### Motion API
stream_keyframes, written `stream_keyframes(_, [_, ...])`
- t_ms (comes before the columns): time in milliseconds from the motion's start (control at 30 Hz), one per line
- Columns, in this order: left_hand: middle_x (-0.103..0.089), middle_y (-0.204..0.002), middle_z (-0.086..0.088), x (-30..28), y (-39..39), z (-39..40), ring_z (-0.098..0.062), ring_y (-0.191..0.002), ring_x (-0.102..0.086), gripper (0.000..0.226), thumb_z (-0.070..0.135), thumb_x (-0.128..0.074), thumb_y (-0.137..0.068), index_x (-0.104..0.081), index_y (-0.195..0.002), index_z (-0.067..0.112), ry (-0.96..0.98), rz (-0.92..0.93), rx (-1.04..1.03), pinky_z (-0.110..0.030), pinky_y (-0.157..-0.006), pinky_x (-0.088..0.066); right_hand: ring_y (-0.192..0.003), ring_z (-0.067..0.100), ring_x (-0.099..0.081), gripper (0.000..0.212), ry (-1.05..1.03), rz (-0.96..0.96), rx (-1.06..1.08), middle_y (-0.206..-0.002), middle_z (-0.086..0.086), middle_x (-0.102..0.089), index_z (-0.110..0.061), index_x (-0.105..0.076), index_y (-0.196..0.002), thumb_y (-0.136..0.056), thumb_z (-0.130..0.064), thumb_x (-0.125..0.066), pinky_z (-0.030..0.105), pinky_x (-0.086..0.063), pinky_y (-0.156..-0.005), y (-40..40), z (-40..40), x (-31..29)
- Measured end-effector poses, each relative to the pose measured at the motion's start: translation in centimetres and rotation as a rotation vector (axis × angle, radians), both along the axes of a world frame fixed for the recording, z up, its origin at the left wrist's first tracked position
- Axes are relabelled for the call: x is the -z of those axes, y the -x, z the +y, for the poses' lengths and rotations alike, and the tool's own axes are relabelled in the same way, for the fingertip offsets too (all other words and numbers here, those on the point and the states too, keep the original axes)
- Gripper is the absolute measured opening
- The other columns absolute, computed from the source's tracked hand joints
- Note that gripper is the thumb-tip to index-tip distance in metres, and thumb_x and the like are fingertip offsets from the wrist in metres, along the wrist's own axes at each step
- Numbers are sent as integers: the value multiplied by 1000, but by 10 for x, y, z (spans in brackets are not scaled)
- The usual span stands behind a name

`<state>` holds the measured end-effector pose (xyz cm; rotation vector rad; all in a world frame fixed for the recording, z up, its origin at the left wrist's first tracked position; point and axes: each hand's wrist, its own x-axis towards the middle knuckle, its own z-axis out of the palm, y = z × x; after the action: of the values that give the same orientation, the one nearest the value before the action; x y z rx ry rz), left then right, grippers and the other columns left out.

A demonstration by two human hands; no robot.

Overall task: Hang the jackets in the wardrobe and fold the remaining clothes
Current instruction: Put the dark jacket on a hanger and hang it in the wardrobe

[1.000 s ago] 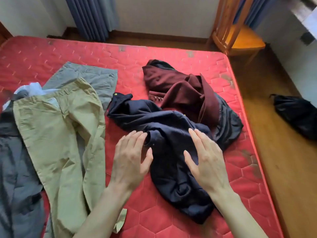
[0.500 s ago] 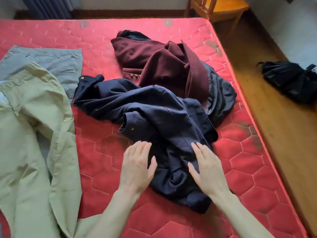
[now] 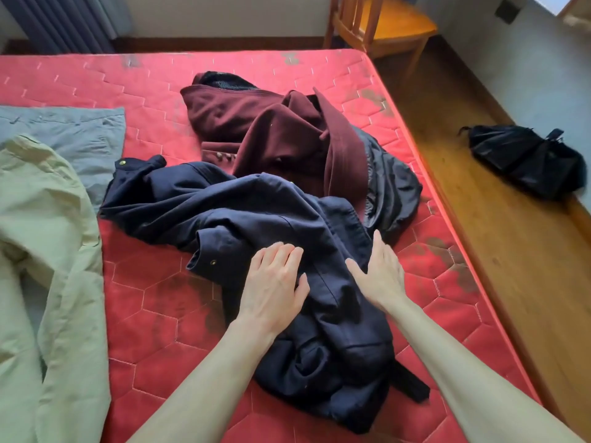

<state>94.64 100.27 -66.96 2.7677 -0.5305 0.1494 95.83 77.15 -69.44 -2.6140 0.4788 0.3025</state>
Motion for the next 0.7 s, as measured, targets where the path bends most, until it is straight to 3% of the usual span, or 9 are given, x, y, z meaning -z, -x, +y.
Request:
stream_keyframes(100, [-64, -131, -5, 1, -4, -3, -26, -129, -55, 46, 34, -54, -95, -62, -134, 11, -12, -9, 12, -45, -109, -44, -130, 35, -56, 72, -81, 97, 56, -139, 10, -63, -17, -35, -156, -97, -47, -63, 44, -39, -110, -10, -7, 1])
stream_keyframes(167, [-65, -131, -5, 2, -3, -2, -26, -129, -55, 45, 33, -56, -95, -62, -134, 11, -16, -8, 14, -45, -109, -44, -107, 34, -66, 28, -194, 46, 64, -107, 3, -74, -21, -65, -116, -96, -41, -65, 43, -49, -94, -9, -6, 1])
stream_keyframes(233, [-65, -129, -4, 0, -1, -3, -26, -125, -57, 44, 33, -57, -95, -62, -133, 11, -7, 0, 5, -44, -107, -46, -88, 33, -65, 19, -259, -2, 36, -82, -1, -70, -21, -63, -84, -98, -34, -59, 44, -52, -81, -3, 1, -4])
stream_keyframes(300, [-66, -122, -2, -6, 5, -6, -25, -115, -59, 43, 34, -56, -94, -63, -131, 12, 17, 21, -15, -42, -99, -49, -79, 30, -62, 24, -295, -56, 10, -75, -2, -65, -20, -57, -79, -97, -35, -48, 47, -53, -77, 2, 15, -18])
stream_keyframes(433, [-66, -110, 4, -31, 19, -9, -21, -102, -57, 41, 38, -51, -99, -63, -131, 15, 101, 87, -71, -38, -86, -50, -90, 15, -60, 47, -411, -97, -25, -97, -14, -67, -22, -62, -111, -87, -50, -34, 51, -53, -92, 17, 43, -46])
stream_keyframes(500, [-66, -107, 8, -53, 23, -9, -16, -101, -56, 42, 43, -50, -99, -63, -131, 19, 207, 139, -92, -34, -88, -49, -122, 10, -61, 48, -549, -112, -9, -132, -10, -67, -23, -62, -133, -95, -43, -41, 44, -46, -111, 25, 59, -69])
stream_keyframes(533, [-65, -106, 12, -66, 26, -9, -13, -98, -56, 43, 47, -50, -98, -63, -130, 22, 279, 182, -82, -32, -89, -48, -135, 5, -51, 47, -649, -128, 50, -147, -11, -56, -19, -57, -143, -100, -34, -47, 36, -39, -119, 29, 66, -82])
stream_keyframes(600, [-60, -106, 17, -95, 34, -6, -7, -97, -55, 48, 55, -52, -94, -60, -132, 27, 398, 308, -10, -28, -90, -49, -137, 5, -48, 42, -897, -110, 190, -148, -9, -51, -10, -53, -147, -105, -14, -50, 27, -36, -118, 40, 75, -106])
stream_keyframes(700, [-53, -120, 16, -138, 46, -2, -3, -111, -52, 66, 61, -54, -90, -47, -146, 26, 367, 411, 101, -26, -98, -49, -137, 20, -55, 50, -1070, -90, 350, -148, 9, -59, -10, -54, -146, -98, -26, -58, 41, -40, -119, 52, 82, -128])
